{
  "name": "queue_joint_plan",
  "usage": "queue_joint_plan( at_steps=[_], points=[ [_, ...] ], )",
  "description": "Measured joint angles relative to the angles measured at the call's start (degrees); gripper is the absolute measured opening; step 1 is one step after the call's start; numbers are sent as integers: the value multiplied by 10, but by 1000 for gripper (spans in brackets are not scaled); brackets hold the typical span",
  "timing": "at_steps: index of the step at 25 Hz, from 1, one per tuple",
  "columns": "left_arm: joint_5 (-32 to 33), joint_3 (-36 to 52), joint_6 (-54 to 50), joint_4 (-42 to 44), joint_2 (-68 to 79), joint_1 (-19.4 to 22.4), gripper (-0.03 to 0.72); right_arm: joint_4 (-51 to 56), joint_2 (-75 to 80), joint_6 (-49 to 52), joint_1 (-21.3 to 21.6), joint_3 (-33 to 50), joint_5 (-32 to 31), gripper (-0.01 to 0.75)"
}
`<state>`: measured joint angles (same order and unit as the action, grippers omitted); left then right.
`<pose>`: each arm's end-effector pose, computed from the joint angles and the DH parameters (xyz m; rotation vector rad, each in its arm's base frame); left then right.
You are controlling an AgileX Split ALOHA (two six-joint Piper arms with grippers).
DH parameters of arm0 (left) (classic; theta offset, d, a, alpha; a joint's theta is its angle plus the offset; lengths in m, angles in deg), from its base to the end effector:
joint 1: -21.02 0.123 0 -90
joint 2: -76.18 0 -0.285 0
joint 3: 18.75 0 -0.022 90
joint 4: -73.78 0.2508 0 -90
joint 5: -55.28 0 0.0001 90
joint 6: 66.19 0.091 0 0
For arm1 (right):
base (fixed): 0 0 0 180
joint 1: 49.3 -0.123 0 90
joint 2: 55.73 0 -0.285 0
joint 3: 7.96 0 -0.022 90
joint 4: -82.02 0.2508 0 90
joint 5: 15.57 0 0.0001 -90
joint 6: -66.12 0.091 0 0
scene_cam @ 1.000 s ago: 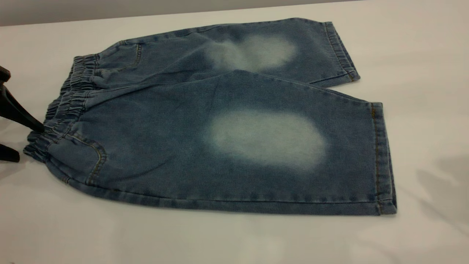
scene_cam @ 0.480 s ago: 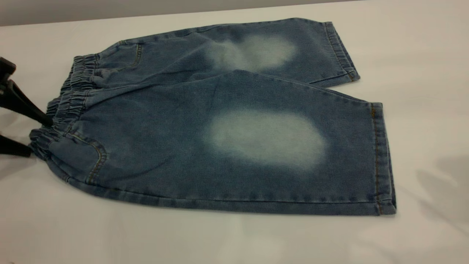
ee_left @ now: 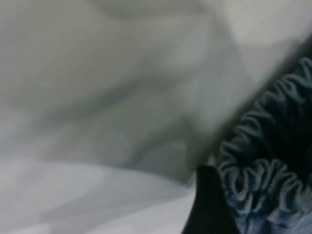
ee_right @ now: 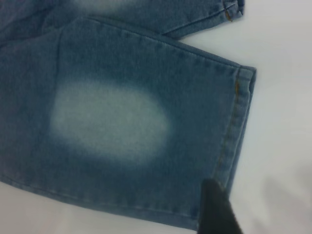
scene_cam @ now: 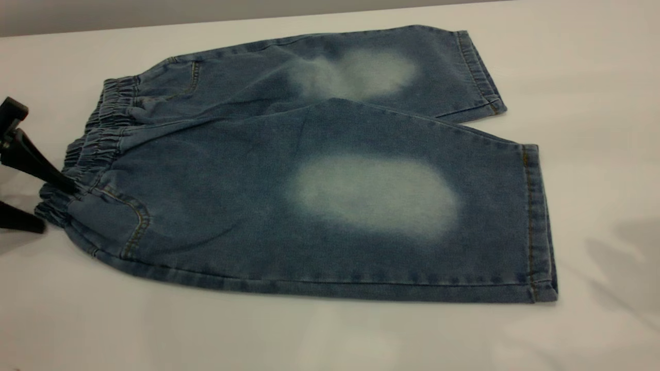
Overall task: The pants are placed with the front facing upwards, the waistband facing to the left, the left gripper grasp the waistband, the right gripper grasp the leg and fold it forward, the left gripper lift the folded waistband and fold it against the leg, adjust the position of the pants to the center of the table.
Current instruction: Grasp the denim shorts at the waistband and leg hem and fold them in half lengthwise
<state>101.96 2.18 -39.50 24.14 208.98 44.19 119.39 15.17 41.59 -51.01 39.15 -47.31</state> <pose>0.3081 0.0769 0.0420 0.9493 -2.7664 0.9007 0.1879 0.0347 0.2240 0.0153 2.5104 0.4813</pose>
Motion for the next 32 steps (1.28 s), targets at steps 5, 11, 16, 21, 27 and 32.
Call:
queue_joint_plan(
  at_steps=[5, 11, 16, 21, 27, 32],
  points=[
    [6, 0, 20, -22, 11, -7, 444, 0, 0, 0, 0, 0, 1, 351],
    [-10, 1, 4, -23, 15, -11, 415, 0, 5, 0, 0, 0, 2, 351],
    [-43, 1, 7, -22, 16, -11, 195, -1, 5, 0, 0, 0, 1, 351],
    [-44, 1, 17, -21, 16, -11, 107, 16, 15, 0, 0, 0, -19, 351],
    [-57, 1, 34, -6, -4, -11, 107, 80, 95, -6, -1, 0, -36, 351],
    [-23, 1, 45, -5, -49, -11, 107, 147, 192, -69, -1, 0, -52, 351]
  ],
)
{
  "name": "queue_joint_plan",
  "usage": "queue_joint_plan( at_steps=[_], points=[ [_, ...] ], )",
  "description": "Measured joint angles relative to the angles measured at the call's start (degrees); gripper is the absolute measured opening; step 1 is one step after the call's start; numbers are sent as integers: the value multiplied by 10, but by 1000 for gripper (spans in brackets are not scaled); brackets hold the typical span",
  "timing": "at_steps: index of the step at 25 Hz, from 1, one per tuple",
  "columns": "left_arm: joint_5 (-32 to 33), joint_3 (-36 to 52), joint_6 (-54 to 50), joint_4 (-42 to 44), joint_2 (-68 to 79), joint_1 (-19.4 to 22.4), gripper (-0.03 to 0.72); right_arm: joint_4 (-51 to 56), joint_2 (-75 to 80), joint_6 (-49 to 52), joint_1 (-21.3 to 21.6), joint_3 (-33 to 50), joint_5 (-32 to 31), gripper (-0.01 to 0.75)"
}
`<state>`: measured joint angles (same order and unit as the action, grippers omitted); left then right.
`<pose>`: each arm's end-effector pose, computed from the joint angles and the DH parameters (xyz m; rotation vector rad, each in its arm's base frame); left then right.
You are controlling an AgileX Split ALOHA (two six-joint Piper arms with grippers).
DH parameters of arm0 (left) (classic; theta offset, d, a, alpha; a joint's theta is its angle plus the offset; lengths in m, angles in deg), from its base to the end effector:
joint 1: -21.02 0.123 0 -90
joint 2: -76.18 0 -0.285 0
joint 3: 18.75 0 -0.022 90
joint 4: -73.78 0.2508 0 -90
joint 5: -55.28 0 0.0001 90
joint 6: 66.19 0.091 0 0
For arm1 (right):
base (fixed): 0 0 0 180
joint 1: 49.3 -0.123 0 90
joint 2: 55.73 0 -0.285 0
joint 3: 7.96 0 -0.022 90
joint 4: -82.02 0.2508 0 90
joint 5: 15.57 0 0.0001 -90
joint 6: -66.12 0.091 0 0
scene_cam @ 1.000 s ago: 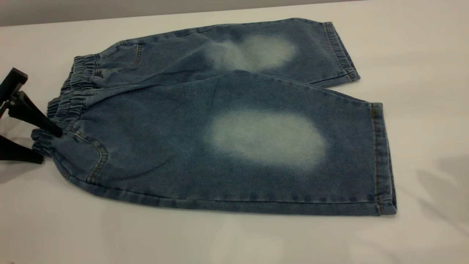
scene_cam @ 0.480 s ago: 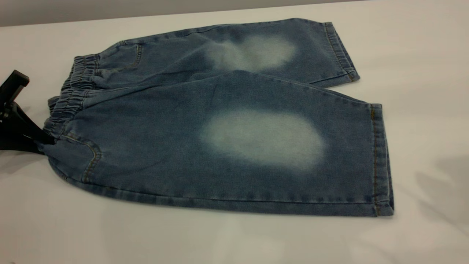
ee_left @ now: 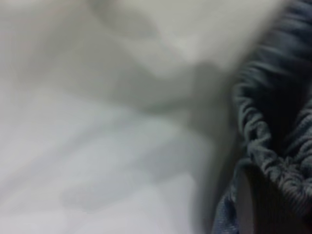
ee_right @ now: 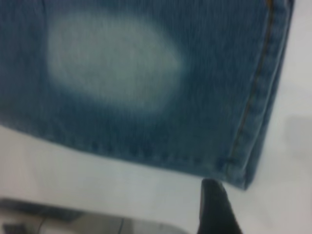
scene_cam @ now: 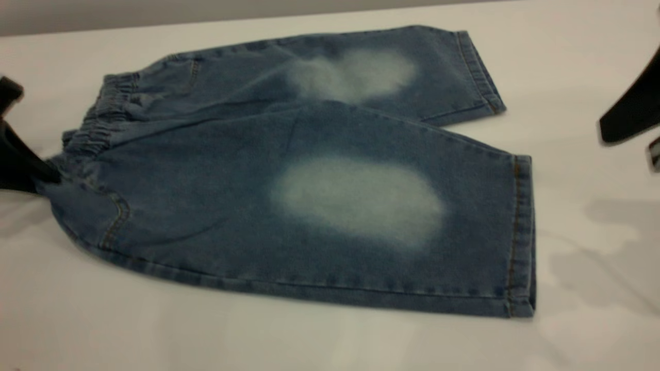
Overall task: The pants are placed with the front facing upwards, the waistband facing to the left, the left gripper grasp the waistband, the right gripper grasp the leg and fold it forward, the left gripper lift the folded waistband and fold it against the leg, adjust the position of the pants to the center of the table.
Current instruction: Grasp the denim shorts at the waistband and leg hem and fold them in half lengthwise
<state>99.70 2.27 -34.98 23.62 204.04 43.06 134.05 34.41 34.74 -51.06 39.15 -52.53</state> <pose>0.3168 0.0754 0.0680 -0.8117 2.8604 -0.8644 0.2102 0.0497 0.1625 0.1956 2.8012 0.7620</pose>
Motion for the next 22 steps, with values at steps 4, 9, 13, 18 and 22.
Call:
queue_joint_plan(
  at_steps=[4, 9, 13, 18, 22],
  points=[
    [11, 0, 0, -4, -29, 0, 107, 37, 90, -50, 0, 0, -21, 351],
    [21, 0, 3, -6, -32, -3, 107, 40, 182, -61, 0, 0, -22, 351],
    [23, 0, 6, -8, -32, -21, 107, 41, 218, -61, 0, 0, -32, 351],
    [25, 0, 15, -9, -32, -49, 107, 41, 219, -60, 0, 0, -20, 351],
    [24, 0, 15, -10, -32, -53, 107, 43, 229, -60, 0, 0, -7, 351]
  ],
)
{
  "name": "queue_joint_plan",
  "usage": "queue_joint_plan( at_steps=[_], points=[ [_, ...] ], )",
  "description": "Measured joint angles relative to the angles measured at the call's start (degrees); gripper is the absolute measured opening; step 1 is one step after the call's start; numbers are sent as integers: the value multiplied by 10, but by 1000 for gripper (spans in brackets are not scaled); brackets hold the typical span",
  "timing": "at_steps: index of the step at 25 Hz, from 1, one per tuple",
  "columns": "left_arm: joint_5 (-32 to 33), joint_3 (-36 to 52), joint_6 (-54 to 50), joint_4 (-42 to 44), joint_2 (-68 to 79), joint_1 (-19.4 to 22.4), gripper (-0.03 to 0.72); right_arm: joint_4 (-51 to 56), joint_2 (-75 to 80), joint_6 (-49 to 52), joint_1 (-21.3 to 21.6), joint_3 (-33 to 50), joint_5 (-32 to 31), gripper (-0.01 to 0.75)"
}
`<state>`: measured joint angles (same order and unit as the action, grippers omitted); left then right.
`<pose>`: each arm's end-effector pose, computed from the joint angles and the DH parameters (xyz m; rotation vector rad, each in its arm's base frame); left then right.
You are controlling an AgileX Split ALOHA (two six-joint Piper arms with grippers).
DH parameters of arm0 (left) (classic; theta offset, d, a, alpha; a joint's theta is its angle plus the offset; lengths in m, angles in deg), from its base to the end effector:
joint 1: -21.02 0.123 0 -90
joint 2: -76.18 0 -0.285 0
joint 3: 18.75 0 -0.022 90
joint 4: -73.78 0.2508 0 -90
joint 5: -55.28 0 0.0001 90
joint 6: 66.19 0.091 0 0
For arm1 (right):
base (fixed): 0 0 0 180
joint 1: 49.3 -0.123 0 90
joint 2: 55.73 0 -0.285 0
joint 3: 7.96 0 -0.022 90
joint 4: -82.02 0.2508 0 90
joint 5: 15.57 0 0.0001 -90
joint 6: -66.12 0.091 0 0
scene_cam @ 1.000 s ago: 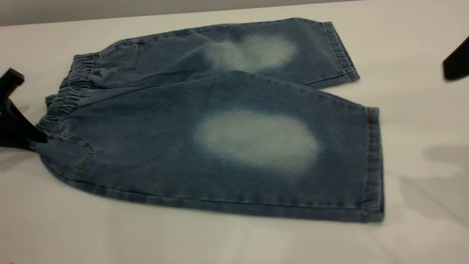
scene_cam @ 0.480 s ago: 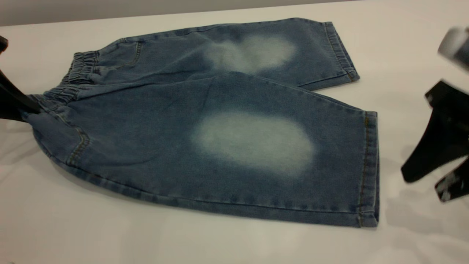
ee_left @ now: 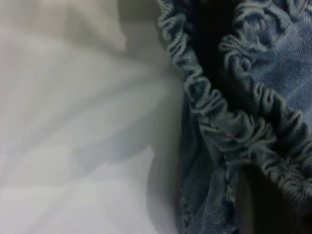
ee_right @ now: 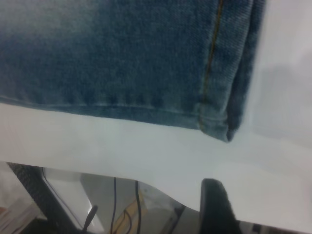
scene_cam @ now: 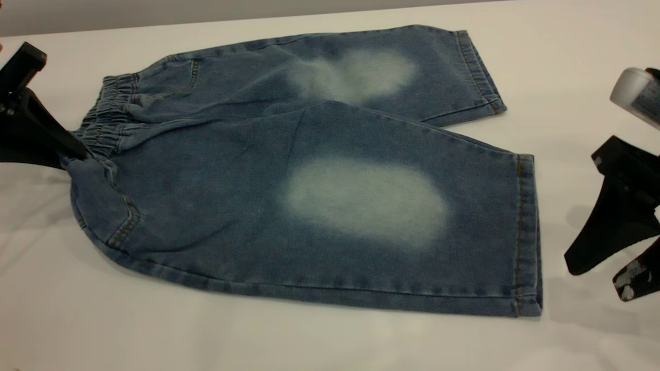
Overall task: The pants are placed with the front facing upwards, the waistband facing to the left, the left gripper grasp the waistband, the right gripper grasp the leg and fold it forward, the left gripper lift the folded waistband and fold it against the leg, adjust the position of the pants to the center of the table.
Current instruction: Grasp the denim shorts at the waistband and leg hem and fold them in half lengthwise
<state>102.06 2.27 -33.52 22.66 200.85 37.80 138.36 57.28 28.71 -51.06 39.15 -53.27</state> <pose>0.3235 0.0436 0.0877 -0.6196 2.8810 -0.9127 0.2113 0.0529 0.0788 -0.2962 -2.9028 -0.7815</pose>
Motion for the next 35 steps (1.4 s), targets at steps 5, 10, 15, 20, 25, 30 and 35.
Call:
queue_joint_plan(
  at_steps=[5, 10, 15, 20, 25, 30, 35],
  points=[
    [-1, 0, 0, 0, 0, 1, 107, 10, 44, -6, 0, 0, -9, 351],
    [-1, 0, 0, 0, 0, 1, 107, 66, 83, -57, 0, 0, -23, 351],
    [1, 0, 0, -3, 0, 1, 107, 131, 105, -125, 0, 0, -11, 351],
    [5, 0, 0, -3, 0, 1, 107, 173, 128, -159, 0, -13, -17, 351],
    [5, 0, 0, -5, 0, 1, 107, 171, 164, -164, 0, -29, -37, 351],
    [5, 0, 0, -5, 0, 1, 107, 192, 187, -187, 0, -37, -57, 351],
    [5, 0, 0, -5, 0, 1, 107, 235, 199, -225, 0, -41, -72, 351]
  ],
)
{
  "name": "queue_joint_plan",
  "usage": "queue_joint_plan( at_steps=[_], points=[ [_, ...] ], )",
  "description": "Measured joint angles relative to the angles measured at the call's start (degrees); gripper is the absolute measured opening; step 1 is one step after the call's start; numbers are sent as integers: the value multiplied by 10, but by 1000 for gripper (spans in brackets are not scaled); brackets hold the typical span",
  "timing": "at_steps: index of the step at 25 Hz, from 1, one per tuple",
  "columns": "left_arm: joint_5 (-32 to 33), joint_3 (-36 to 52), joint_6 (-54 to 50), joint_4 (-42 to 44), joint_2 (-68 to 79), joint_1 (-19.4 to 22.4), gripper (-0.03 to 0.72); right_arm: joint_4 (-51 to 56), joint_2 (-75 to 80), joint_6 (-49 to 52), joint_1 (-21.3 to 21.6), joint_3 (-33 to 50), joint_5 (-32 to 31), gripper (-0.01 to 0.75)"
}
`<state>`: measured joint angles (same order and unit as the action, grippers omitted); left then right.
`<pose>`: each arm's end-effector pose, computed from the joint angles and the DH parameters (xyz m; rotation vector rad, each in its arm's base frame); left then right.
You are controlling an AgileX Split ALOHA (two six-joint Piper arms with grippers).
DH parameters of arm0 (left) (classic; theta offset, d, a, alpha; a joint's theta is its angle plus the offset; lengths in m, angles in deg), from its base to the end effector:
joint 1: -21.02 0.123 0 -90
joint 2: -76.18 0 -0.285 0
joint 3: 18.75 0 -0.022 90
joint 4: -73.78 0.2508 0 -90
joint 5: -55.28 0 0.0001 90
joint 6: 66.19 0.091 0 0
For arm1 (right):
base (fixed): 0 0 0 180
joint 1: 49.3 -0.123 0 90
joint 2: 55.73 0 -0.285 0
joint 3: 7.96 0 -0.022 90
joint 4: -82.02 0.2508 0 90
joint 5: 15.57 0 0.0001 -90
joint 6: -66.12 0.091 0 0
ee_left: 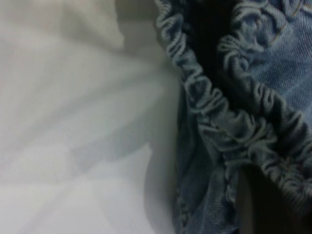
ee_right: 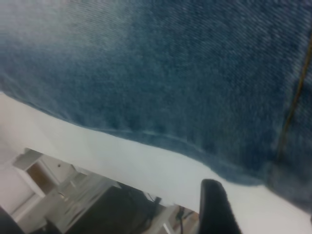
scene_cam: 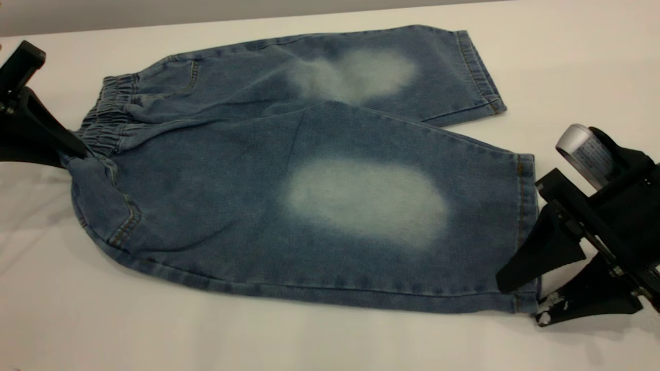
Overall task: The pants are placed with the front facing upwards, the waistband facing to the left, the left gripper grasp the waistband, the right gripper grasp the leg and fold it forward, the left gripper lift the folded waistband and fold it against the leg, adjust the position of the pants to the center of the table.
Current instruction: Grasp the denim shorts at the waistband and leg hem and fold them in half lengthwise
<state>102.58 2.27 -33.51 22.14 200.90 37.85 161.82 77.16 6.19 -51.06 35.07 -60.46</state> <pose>0.3235 0.0430 0.0880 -0.6283 2.8777 -0.9305 0.2249 0.0702 0.0182 -0.3908 -2.7025 -1.0683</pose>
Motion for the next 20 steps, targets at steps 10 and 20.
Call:
queue_joint_plan(
  at_steps=[10, 20],
  points=[
    [0, 0, 0, 0, 0, 0, 107, 78, 1, -76, 0, 0, 6, 309],
    [10, 0, 0, 9, -8, 0, 107, 92, -6, -108, 0, 1, 0, 15]
  ],
)
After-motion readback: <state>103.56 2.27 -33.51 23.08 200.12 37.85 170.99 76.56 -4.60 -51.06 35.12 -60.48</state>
